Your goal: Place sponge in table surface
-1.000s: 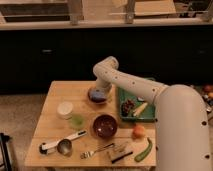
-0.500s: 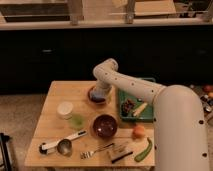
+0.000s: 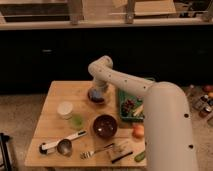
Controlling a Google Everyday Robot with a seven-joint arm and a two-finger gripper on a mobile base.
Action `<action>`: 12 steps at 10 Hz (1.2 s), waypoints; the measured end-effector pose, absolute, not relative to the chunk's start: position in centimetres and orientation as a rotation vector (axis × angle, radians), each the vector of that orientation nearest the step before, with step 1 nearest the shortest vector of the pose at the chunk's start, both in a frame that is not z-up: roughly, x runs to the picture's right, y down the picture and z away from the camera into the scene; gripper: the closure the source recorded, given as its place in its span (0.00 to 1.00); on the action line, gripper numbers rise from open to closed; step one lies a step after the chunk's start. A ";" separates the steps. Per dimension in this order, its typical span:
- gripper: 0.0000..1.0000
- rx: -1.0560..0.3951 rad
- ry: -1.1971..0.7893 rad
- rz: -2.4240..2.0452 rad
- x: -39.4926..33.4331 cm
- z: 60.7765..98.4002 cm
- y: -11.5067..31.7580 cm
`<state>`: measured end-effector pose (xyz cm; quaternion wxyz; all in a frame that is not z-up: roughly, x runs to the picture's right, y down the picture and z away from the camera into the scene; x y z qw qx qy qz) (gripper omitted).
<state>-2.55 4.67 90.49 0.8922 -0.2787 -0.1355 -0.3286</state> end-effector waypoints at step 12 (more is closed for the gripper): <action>0.20 -0.520 -0.526 -0.119 -2.5 91.4 4.2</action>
